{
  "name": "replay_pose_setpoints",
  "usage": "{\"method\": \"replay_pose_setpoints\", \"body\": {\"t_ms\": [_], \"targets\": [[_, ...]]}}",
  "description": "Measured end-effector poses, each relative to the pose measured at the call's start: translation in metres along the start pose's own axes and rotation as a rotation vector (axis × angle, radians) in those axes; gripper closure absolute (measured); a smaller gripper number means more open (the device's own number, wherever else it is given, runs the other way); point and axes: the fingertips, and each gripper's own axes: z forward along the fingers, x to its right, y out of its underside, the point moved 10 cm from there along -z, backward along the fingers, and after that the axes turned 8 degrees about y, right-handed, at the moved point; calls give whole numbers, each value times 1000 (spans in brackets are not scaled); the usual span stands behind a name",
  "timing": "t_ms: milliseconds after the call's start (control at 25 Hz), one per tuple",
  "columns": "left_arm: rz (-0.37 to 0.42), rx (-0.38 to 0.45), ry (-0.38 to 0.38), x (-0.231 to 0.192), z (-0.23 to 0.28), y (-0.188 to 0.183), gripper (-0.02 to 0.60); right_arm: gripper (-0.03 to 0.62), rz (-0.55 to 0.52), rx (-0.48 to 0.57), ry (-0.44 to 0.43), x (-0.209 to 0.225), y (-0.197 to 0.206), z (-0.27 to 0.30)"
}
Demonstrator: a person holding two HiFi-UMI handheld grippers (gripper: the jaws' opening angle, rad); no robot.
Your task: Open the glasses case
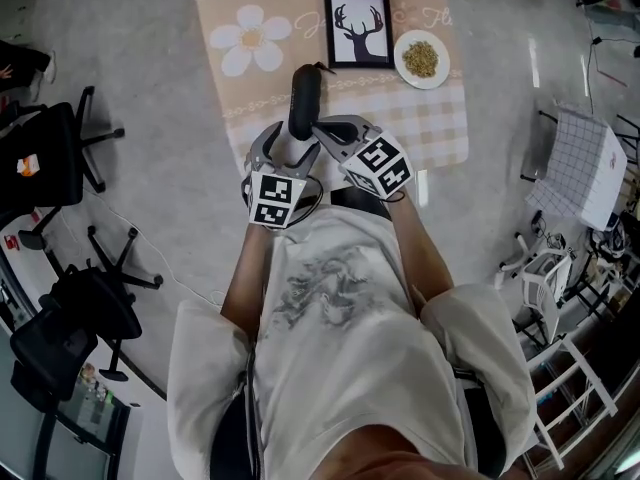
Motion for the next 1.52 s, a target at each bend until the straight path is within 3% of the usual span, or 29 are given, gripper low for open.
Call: {"method": "replay_pose_setpoints", "body": {"t_ms": [440,520,1000,1200,1520], "targets": [[56,2,-122,-11,15,-9,232,580,10,-20,-60,-3,-11,13],[84,-2,-133,-12,16,-11,268,580,7,-20,-73,-3,-13,15],[23,-4,-96,-20,11,-12,313,580,-119,-68,-80,0,-27,21],[-16,-22,-91,-22,9,-4,316,580,-116,-67,-43,16,-34,18],[-41,-5,-82,-25,7,-4,316,579,-216,-77,-108,9,-35,19]]}}
